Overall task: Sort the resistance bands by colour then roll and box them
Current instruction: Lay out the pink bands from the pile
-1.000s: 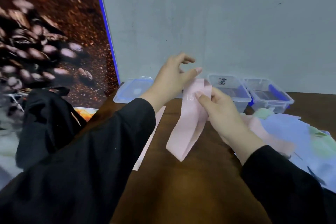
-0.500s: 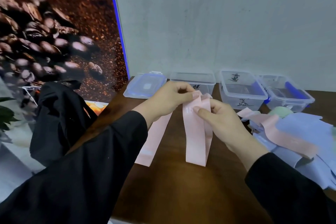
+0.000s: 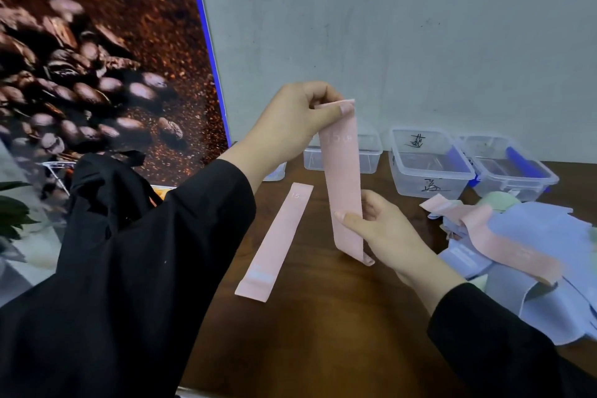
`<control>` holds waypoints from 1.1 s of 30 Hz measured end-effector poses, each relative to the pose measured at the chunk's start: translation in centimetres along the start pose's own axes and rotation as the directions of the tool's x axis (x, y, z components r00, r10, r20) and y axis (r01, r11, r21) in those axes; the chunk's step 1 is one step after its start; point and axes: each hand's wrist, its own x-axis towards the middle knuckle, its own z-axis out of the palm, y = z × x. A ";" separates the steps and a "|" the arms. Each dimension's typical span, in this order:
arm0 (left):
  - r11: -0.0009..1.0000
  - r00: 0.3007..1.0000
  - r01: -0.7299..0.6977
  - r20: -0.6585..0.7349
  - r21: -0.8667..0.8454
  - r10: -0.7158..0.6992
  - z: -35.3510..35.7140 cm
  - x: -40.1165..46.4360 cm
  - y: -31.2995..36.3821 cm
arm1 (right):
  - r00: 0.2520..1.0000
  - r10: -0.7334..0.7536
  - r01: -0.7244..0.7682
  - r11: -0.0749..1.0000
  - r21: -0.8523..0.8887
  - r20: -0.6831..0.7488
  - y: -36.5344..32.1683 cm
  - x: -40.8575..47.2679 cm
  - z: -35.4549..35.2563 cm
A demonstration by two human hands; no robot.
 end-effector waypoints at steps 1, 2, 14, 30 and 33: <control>1.000 1.000 -0.004 -0.002 0.015 0.004 -0.1 0.1 0.1 | 1.000 -0.012 0.012 1.000 -0.010 -0.008 -0.2 0.0 0.2; 0.999 1.000 -0.012 -0.012 0.041 0.012 -0.2 0.2 0.2 | 1.000 -0.020 0.020 1.000 -0.023 -0.013 -0.3 0.1 0.4; 0.927 0.986 0.132 -0.141 0.351 -0.087 -2.9 2.7 -3.7 | 0.987 0.106 -0.129 0.973 0.194 0.125 -1.1 -2.3 6.4; 0.659 0.899 0.295 0.033 0.692 -0.437 4.1 -3.4 -15.7 | 0.976 -0.216 0.150 0.769 -0.621 -0.032 3.1 -1.7 8.8; 0.611 0.890 0.290 0.028 0.737 -0.456 4.8 -5.3 -16.7 | 0.976 -0.213 0.198 0.756 -0.624 0.051 3.9 -1.1 8.9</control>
